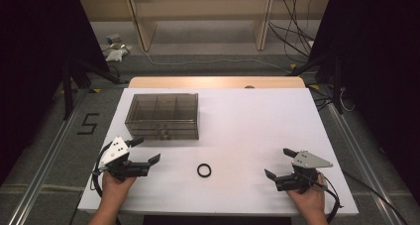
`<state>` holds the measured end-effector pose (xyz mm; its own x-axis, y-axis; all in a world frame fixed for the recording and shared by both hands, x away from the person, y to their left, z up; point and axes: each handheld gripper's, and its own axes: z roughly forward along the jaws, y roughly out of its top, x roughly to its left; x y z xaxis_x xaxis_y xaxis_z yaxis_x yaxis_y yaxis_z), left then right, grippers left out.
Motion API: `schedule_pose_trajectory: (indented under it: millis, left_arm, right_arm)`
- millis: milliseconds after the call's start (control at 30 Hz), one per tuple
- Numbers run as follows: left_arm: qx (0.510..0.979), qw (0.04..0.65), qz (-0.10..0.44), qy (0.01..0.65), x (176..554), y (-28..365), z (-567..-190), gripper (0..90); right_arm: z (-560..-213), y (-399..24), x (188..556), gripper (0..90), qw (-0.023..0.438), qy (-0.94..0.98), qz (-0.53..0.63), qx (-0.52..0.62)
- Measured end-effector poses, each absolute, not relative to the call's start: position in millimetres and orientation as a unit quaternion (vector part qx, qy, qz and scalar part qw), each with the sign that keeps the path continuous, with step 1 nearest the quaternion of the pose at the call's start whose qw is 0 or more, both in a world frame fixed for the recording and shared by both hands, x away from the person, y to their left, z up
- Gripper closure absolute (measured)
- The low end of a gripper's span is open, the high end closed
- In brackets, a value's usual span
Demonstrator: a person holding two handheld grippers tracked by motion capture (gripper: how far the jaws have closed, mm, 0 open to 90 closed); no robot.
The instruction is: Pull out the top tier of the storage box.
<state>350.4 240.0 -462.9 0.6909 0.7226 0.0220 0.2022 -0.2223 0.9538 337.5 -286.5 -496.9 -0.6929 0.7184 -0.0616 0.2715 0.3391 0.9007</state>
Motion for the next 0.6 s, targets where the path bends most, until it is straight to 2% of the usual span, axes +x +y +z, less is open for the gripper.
schedule_pose_trajectory:
  millis: [367, 500, 600]
  left_arm:
    - [0.772, 0.524, 0.232, 0.276, 361.3, 225.0, -448.1, 7.8]
    - [0.772, 0.522, 0.229, 0.282, 366.5, 223.0, -443.5, 14.3]
    - [0.773, 0.524, 0.222, 0.280, 369.8, 222.1, -441.9, 15.3]
  right_arm:
    - [-496.8, -286.2, 336.9, 1.1, 0.234, 0.786, 0.481, 0.312]
    - [-496.6, -286.5, 336.6, 1.0, 0.233, 0.785, 0.481, 0.314]
    - [-496.6, -286.4, 336.6, 1.1, 0.231, 0.785, 0.482, 0.314]
